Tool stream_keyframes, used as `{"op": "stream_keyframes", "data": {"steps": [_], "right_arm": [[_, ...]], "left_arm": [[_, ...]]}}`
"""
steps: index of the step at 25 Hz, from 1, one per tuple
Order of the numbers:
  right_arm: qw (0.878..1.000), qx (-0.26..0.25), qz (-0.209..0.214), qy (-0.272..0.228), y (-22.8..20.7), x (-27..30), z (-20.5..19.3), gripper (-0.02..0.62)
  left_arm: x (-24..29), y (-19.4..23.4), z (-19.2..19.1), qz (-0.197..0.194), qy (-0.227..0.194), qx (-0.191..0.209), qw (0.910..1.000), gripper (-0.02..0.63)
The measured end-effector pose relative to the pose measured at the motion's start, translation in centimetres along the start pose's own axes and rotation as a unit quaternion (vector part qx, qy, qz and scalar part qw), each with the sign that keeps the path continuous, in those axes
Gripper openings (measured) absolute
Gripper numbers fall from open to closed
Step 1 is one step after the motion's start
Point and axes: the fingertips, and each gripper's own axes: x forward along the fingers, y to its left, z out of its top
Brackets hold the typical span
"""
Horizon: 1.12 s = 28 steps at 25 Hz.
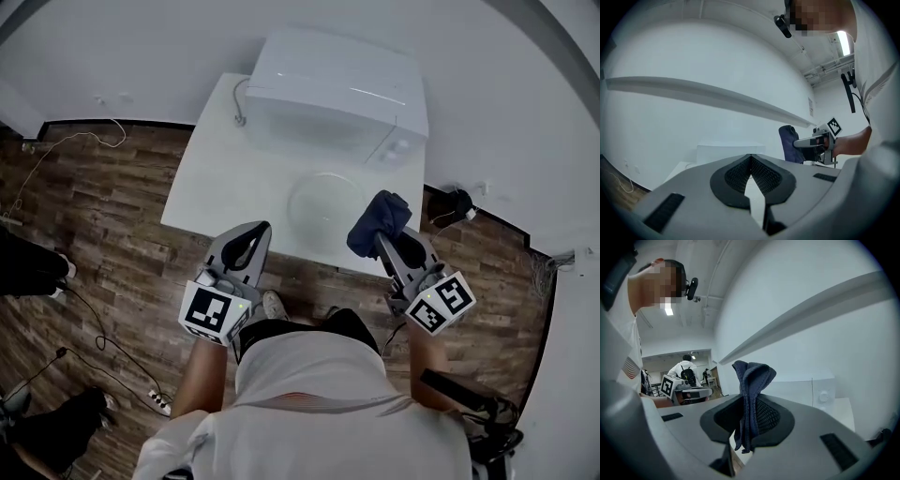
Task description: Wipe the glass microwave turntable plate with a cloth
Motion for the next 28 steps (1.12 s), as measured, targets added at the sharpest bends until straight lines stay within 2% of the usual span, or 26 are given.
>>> {"op": "stream_keyframes", "data": {"steps": [7,12,15,20,28], "right_arm": [[0.999,0.032,0.01,0.024,-1.9,3.1,-1.2,0.061],[0.996,0.051,0.051,0.046,-3.0,5.6,-2.7,0.061],[0.993,0.05,0.076,0.072,-3.8,7.7,-3.8,0.061],[0.981,0.094,0.106,0.132,-5.0,12.1,-8.2,0.061],[0.95,0.124,0.16,0.236,-4.2,18.0,-16.9,0.061]], "left_arm": [[2.4,1.7,-1.0,-0.007,0.006,-0.019,0.9998,0.011],[3.2,1.9,-1.5,0.02,0.006,-0.019,0.9996,0.011],[3.5,2.4,-2.0,0.045,0.011,-0.034,0.9983,0.011],[4.3,2.9,-3.7,0.076,0.034,-0.042,0.9956,0.011],[2.6,3.3,-6.6,0.143,0.071,-0.06,0.9854,0.011]]}}
